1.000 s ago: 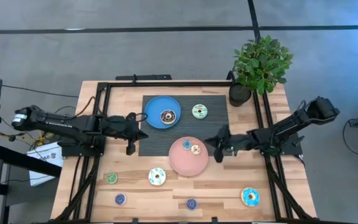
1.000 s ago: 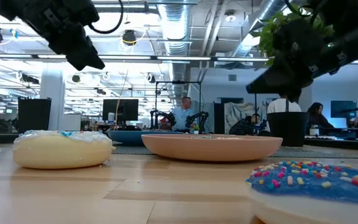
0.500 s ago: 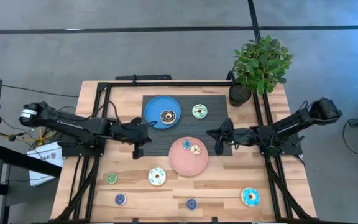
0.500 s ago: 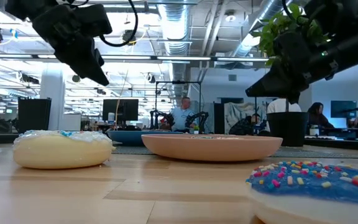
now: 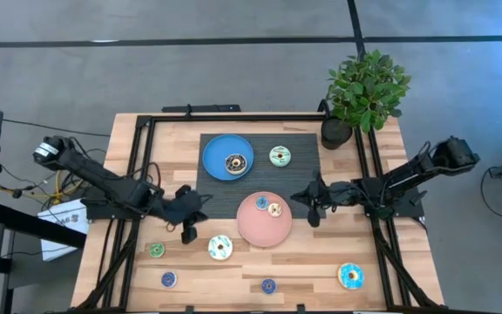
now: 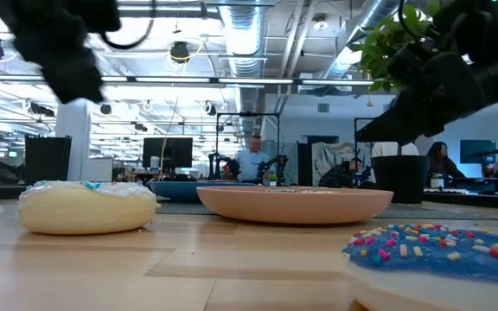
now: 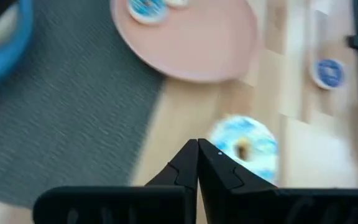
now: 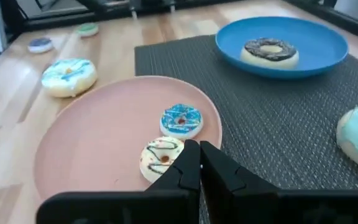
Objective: Pick & Place donuts
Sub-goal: Put the small green donut on the pink plate
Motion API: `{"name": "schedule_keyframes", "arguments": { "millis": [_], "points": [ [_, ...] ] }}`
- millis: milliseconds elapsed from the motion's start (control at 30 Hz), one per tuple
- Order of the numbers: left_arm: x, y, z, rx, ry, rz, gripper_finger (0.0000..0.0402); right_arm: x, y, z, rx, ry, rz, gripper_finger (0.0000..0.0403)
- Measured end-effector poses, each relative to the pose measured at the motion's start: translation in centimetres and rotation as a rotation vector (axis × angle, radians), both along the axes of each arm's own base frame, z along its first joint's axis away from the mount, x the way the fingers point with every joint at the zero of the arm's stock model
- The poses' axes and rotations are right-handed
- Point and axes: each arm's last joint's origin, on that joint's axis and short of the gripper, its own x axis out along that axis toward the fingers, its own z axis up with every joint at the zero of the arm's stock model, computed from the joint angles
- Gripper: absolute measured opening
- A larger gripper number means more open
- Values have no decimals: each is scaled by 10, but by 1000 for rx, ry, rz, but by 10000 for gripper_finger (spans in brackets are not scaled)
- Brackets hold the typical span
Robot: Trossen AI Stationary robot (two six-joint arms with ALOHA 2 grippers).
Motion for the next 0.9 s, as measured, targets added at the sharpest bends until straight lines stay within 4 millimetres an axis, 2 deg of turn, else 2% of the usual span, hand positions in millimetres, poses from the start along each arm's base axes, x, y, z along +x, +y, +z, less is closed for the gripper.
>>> {"name": "schedule_keyframes", "arguments": {
  "millis": [167, 333, 500, 667, 900],
  "points": [
    [-20, -24, 12, -38, 87, 87, 0, -11, -2, -6, -8, -71, 12, 0],
    [-40, -39, 26, -86, 154, 176, 0, -13, -6, -3, -12, -147, -3, 1],
    [-54, -47, 23, -195, 234, 269, 0, -13, -5, -3, -7, -149, 14, 1],
    [-61, -49, 20, -273, 361, 289, 6, -13, -5, -3, -6, -149, 15, 0],
    [-61, -51, 9, -205, 470, 296, 37, -13, -5, -3, -1, -149, 15, 0]
  ]
}}
